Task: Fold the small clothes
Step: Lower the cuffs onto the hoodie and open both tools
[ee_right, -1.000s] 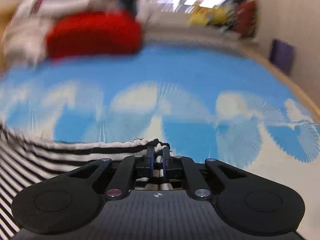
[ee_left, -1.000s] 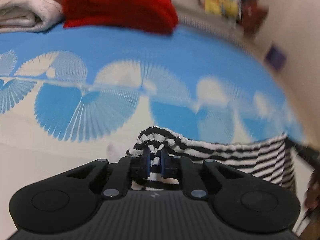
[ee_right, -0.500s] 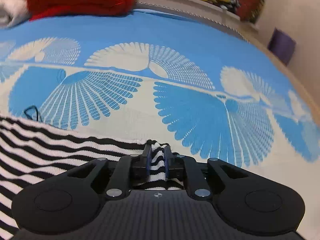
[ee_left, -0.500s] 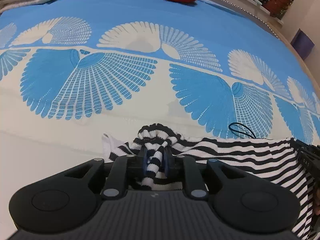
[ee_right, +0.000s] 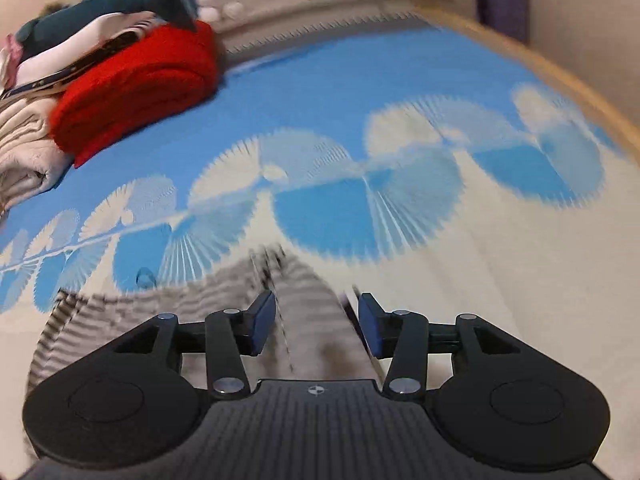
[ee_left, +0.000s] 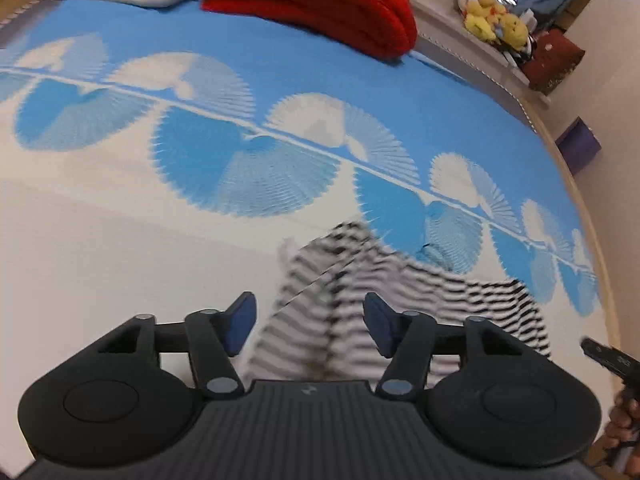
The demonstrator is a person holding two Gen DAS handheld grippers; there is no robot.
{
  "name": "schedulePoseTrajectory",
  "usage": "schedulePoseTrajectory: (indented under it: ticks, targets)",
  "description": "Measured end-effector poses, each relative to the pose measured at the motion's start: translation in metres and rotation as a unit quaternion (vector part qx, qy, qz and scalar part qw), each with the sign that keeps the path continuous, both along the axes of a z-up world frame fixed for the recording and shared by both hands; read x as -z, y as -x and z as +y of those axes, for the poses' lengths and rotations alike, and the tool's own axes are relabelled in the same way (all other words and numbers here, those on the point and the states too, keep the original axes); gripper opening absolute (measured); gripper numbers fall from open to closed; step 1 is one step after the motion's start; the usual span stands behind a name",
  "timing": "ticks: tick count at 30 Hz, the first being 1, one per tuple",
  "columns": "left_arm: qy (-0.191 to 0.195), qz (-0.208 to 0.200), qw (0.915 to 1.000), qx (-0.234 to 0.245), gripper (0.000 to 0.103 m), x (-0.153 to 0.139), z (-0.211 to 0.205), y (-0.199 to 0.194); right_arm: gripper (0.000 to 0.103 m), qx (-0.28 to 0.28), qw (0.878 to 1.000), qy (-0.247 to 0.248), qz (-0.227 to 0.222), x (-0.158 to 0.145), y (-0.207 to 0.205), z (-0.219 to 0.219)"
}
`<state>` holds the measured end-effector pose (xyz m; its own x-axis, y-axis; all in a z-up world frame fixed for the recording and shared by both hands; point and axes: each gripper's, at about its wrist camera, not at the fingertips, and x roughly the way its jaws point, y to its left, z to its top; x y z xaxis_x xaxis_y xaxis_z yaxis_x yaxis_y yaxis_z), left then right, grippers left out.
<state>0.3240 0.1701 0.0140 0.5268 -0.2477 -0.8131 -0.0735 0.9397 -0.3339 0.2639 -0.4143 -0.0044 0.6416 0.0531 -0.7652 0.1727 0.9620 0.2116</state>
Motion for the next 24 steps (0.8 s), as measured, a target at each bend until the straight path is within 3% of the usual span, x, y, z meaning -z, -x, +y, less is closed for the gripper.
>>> schedulePoseTrajectory:
  ticks: [2,4,6,13,20,21,22,23,24]
  targets:
    - [0.012,0.028,0.9994,-0.016,0.059,0.02,0.015,0.021,0.051,0.0,0.999,-0.019,0.028,0.012,0.025,-0.009]
    - [0.022,0.092,0.9951,-0.028,0.051,0.048,0.025,0.032,0.051,-0.011,0.997,-0.025,0.075,0.03,0.045,-0.012]
    - [0.019,0.126,0.9913,-0.034,0.05,0.064,0.029,0.036,0.051,-0.026,0.992,-0.021,0.121,0.044,0.054,-0.01]
    - [0.006,0.15,0.9886,0.007,0.051,0.087,0.013,0.034,0.051,-0.028,0.985,0.002,0.169,0.061,0.06,-0.002]
    - [0.001,0.16,0.9871,-0.004,0.049,0.1,-0.005,0.025,0.051,-0.04,0.98,0.028,0.191,0.065,0.056,0.006]
    - [-0.001,0.162,0.9867,0.0,0.033,0.101,-0.009,0.024,0.043,-0.044,0.979,0.035,0.194,0.065,0.055,0.007]
    - [0.0,0.165,0.9862,0.009,0.004,0.102,-0.013,0.025,0.029,-0.046,0.979,0.039,0.194,0.065,0.056,0.007]
    - [-0.003,0.166,0.9861,0.016,0.0,0.102,-0.017,0.023,0.023,-0.047,0.98,0.039,0.191,0.063,0.056,0.007]
    - [-0.015,0.157,0.9872,0.021,0.0,0.098,-0.019,0.024,0.011,-0.049,0.981,0.038,0.184,0.06,0.056,0.006]
